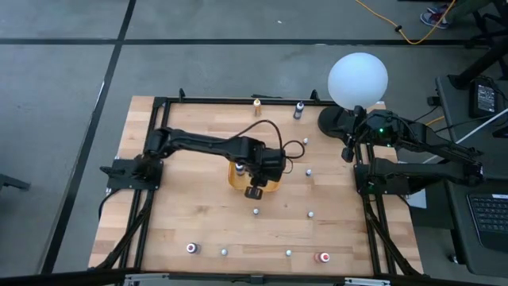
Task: Pick & Place food coloring
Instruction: Put the black food coloring bottle into the yellow bin
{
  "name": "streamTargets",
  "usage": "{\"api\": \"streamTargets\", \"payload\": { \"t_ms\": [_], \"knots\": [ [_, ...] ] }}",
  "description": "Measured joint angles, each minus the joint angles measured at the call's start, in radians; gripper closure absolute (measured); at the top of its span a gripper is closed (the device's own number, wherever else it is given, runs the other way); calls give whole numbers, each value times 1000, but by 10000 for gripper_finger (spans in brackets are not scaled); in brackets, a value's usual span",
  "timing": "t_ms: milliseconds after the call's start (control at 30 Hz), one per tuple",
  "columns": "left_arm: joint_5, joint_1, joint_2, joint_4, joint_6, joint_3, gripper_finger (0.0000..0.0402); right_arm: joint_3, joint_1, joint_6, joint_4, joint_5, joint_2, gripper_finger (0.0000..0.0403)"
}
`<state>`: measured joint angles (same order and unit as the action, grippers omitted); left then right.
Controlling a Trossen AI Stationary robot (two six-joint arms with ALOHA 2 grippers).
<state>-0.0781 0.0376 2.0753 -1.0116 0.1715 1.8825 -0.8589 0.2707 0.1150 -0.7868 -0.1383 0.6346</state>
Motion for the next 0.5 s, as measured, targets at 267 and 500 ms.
{"api": "streamTargets", "payload": {
  "t_ms": [267, 500],
  "knots": [
    [-3, 0, 63, 20, 36, 1, 347, 0, 0, 0, -2, 0, 0, 369],
    [7, 0, 97, 23, 66, 1, 347, 0, 0, -1, -4, 1, 0, 369]
  ]
}}
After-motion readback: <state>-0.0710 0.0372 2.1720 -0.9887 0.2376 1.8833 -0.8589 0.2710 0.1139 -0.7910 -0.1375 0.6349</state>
